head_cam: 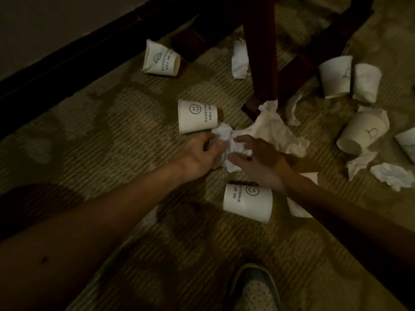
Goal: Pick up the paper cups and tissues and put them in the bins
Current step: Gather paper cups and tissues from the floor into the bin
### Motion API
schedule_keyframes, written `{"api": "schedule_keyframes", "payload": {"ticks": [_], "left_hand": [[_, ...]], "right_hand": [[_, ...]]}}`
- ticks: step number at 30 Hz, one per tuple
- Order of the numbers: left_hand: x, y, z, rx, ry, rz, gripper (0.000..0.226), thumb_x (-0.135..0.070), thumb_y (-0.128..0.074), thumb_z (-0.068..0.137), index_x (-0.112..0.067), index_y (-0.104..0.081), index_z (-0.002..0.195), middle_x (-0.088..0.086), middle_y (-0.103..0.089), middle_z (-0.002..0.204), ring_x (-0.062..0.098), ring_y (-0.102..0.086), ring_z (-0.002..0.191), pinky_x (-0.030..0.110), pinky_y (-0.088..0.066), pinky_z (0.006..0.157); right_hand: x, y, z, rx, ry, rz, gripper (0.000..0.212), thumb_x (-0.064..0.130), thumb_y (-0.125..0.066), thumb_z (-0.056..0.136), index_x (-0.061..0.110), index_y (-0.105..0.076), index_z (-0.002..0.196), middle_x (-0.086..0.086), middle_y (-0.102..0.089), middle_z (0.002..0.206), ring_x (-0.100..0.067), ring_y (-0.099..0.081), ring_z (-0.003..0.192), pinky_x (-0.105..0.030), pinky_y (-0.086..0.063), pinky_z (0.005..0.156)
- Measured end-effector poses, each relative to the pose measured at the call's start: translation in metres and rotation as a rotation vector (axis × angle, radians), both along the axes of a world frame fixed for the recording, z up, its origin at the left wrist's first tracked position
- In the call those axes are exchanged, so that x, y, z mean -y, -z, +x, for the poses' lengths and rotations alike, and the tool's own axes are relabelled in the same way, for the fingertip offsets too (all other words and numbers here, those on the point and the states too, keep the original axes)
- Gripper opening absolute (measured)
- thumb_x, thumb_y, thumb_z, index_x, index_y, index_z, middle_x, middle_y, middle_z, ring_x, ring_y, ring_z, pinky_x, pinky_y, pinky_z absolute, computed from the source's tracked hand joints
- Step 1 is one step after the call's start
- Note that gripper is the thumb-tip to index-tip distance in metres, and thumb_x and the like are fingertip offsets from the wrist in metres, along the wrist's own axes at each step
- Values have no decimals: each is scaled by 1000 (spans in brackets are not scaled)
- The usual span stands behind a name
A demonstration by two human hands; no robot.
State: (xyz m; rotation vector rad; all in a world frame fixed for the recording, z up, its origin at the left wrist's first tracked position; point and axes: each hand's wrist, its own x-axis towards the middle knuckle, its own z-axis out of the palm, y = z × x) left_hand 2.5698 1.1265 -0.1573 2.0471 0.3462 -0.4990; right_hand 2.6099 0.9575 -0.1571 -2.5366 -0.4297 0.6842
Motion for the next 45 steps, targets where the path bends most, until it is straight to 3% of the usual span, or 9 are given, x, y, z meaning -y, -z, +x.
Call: {"api": "schedule_keyframes", "payload": {"ticks": [10, 15, 21, 25, 28, 31, 34, 39, 45], "left_hand": [[32, 11, 5, -87, -292, -336, 53, -53, -43, 98, -10, -74, 92, 10, -74, 91, 25, -70, 91, 43, -54, 89], [45, 8, 7, -83, -418, -345, 55, -58, -42, 96, -12, -72, 97, 8, -72, 86, 19, -67, 77, 30, -49, 67], [56, -10, 14, -149, -496, -708, 39, -30, -49, 99, 4, -61, 112, 13, -70, 83, 12, -66, 54, 18, -45, 41], [61, -9, 21, -82, -445, -617, 28, -30, -49, 101, -11, -50, 121, 14, -66, 113, 21, -68, 95, 38, -59, 76], [58, -5, 25, 70, -317, -450, 17, -24, -47, 102, -16, -61, 97, 4, -70, 89, 12, -69, 81, 30, -57, 70], [50, 2, 26, 124, -314, -341, 32, -32, -49, 101, -16, -63, 77, -4, -63, 65, 5, -60, 59, 23, -50, 56], [42, 6, 25, 150, -313, -231, 44, -45, -49, 98, -12, -61, 71, -13, -55, 48, 2, -53, 48, 21, -44, 50], [29, 7, 22, 41, -401, -287, 64, -62, -48, 90, -1, -66, 92, 6, -69, 72, 21, -67, 67, 37, -55, 70], [21, 5, 20, -42, -485, -352, 46, -58, -49, 93, -19, -70, 80, -13, -71, 73, 8, -66, 82, 26, -48, 76]], "right_hand": [[-2, 8, -10, -210, 305, 260, 32, 53, -55, 90, 32, -54, 114, 24, -49, 94, 8, -49, 83, -2, -37, 60], [-5, 5, -15, -214, 504, 499, 10, 23, -67, 90, 27, -59, 85, 9, -67, 89, -9, -67, 85, -23, -56, 72], [-5, -13, -16, -336, 522, 664, 16, 7, -56, 94, 14, -70, 97, -8, -74, 94, -18, -72, 90, -33, -59, 80], [13, -26, -5, -459, 453, 748, 16, 3, -54, 93, -1, -69, 95, -15, -73, 90, -23, -72, 86, -36, -60, 77], [34, -29, 10, -257, 462, 577, 16, 13, -57, 94, 14, -71, 85, 7, -70, 74, -2, -65, 66, -19, -50, 59], [50, -20, 28, 40, 552, 230, 19, 28, -61, 93, 20, -65, 110, 10, -64, 95, 9, -62, 67, -10, -46, 58], [55, -6, 36, 91, 349, 89, 49, 39, -64, 90, 20, -52, 134, 1, -56, 117, -8, -60, 96, -24, -49, 79], [43, 26, 39, 115, 68, -66, 55, 44, -67, 86, 18, -56, 133, -11, -55, 134, -30, -48, 126, -30, -33, 99], [41, 40, 53, 357, 2, -29, 26, 19, -60, 91, -3, -70, 102, -20, -68, 95, -34, -64, 89, -15, -29, 74]]}}
